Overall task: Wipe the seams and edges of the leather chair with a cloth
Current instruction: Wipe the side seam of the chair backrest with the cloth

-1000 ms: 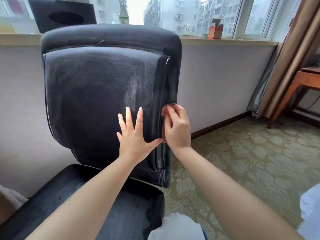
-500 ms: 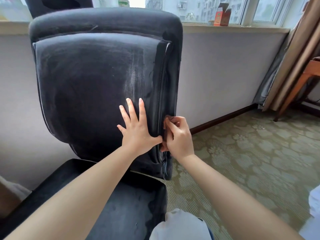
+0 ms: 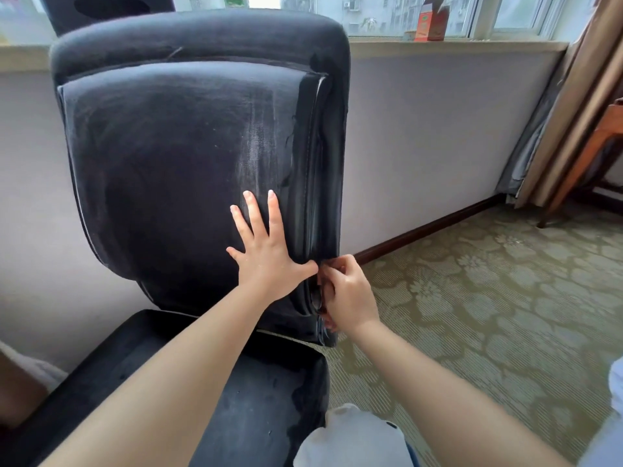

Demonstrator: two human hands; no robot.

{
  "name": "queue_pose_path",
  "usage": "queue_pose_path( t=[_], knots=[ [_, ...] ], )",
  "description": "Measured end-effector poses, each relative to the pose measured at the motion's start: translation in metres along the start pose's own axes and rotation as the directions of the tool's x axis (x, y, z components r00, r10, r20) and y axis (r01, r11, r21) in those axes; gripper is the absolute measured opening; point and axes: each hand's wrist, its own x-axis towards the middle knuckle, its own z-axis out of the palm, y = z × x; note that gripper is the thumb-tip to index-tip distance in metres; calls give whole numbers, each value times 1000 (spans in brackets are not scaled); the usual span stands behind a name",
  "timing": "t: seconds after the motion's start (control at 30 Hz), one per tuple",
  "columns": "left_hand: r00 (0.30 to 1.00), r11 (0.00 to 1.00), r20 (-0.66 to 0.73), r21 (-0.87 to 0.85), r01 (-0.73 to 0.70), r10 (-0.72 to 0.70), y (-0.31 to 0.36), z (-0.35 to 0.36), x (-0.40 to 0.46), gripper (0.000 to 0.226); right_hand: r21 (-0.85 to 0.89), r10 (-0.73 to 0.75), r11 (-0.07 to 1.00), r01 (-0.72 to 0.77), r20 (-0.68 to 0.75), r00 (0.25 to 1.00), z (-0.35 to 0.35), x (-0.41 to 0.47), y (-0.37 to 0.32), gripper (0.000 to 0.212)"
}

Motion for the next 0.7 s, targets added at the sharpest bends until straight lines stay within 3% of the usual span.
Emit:
queue_pose_path(
  t=[0.2,0.27,0.4,0.7],
  knots=[
    [1000,999,14,-43,-9,10,-1,-3,-1,128,17,-130,989,146,-367,921,-35,48,-33,17],
    [1000,999,12,-51,-16,17,-1,-3,-2,127,7,-153,985,173,-429,890,-45,67,-41,19],
    [1000,999,-2,-49,-17,17,-3,0,-3,125,-66,-205,979,195,-355,912,-37,73,-40,20],
    [999,999,-32,-41,-18,17,-4,7,2,122,-92,-174,983,156,-238,956,-13,46,-21,26]
  ],
)
